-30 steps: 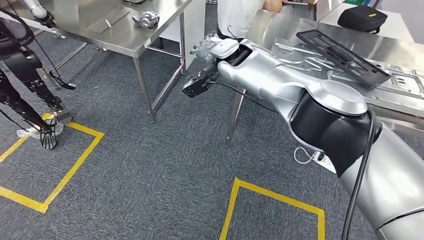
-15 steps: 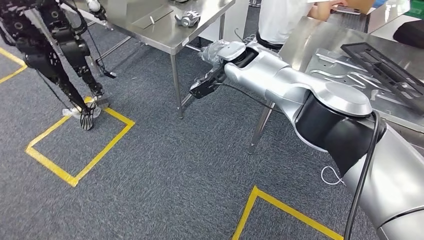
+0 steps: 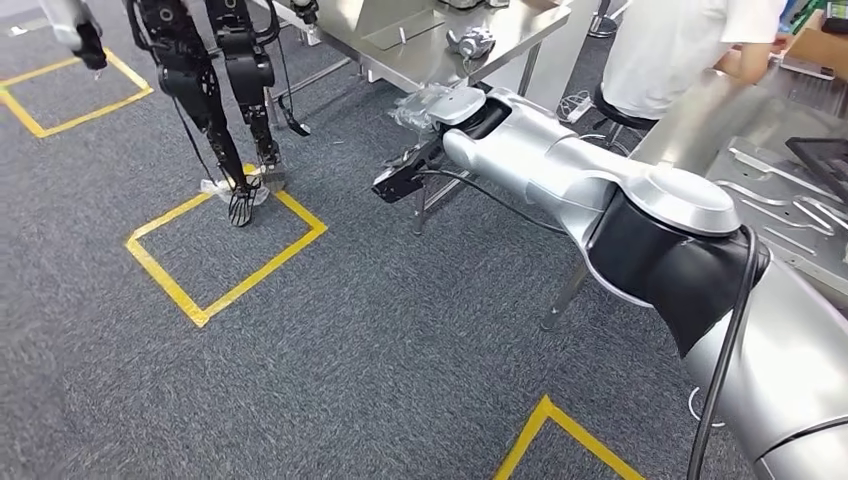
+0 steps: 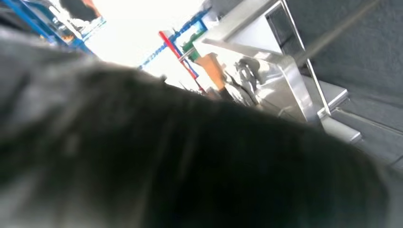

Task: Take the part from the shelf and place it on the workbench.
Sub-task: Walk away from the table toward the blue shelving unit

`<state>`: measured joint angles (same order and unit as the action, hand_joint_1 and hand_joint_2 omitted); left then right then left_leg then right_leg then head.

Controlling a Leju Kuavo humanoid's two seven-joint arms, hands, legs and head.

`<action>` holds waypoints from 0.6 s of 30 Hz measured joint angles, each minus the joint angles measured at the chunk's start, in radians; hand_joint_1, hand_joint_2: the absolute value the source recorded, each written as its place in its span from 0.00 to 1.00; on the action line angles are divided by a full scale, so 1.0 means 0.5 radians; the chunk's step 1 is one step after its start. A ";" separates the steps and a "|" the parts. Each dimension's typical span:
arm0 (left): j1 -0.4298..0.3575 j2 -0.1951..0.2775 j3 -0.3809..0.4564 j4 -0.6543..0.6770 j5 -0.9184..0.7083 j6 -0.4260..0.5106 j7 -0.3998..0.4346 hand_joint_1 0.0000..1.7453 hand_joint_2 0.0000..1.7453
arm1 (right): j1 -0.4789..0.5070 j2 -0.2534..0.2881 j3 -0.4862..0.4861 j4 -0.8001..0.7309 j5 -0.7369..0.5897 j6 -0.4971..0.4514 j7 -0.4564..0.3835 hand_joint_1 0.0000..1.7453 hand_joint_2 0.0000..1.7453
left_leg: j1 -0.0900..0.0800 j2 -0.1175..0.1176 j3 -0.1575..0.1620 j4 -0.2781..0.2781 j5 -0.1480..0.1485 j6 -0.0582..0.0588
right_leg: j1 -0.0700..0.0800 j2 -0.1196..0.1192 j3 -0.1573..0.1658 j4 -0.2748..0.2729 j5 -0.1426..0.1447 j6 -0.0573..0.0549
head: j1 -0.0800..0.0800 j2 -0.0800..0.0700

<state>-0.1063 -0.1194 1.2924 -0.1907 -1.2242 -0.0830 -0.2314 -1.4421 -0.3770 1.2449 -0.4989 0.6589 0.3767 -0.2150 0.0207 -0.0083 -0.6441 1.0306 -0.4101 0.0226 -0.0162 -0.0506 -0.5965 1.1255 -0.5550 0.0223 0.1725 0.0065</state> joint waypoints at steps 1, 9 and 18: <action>-0.001 0.000 0.000 0.000 0.000 0.000 0.000 0.00 0.00 | 0.005 -0.007 0.001 0.000 0.000 0.001 0.000 0.00 0.00 | -0.003 -0.024 -0.002 0.000 0.002 0.005 | 0.001 0.051 -0.067 0.137 -0.067 -0.002 | 0.000 0.000; -0.002 -0.006 -0.001 0.000 0.000 0.000 0.000 0.00 0.00 | 0.023 -0.024 0.013 0.002 -0.014 0.001 -0.010 0.00 0.00 | -0.026 -0.236 -0.007 0.002 0.016 0.003 | 0.037 0.262 -0.008 -0.133 0.190 -0.112 | -0.002 0.000; -0.001 -0.011 -0.001 0.001 0.001 0.000 0.000 0.00 0.00 | 0.010 -0.012 0.017 -0.005 -0.015 0.003 -0.017 0.00 0.00 | -0.016 -0.004 -0.245 0.470 -0.216 -0.073 | 0.033 0.034 0.076 -0.274 0.217 -0.127 | -0.002 0.000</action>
<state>-0.1068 -0.1248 1.2919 -0.1904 -1.2238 -0.0828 -0.2312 -1.4369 -0.3828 1.2532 -0.5014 0.6513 0.3780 -0.2233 0.0127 -0.0101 -0.7665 1.2658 -0.5180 -0.0137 0.0003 -0.0334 -0.5585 0.9887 -0.4463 -0.0411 0.1713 0.0065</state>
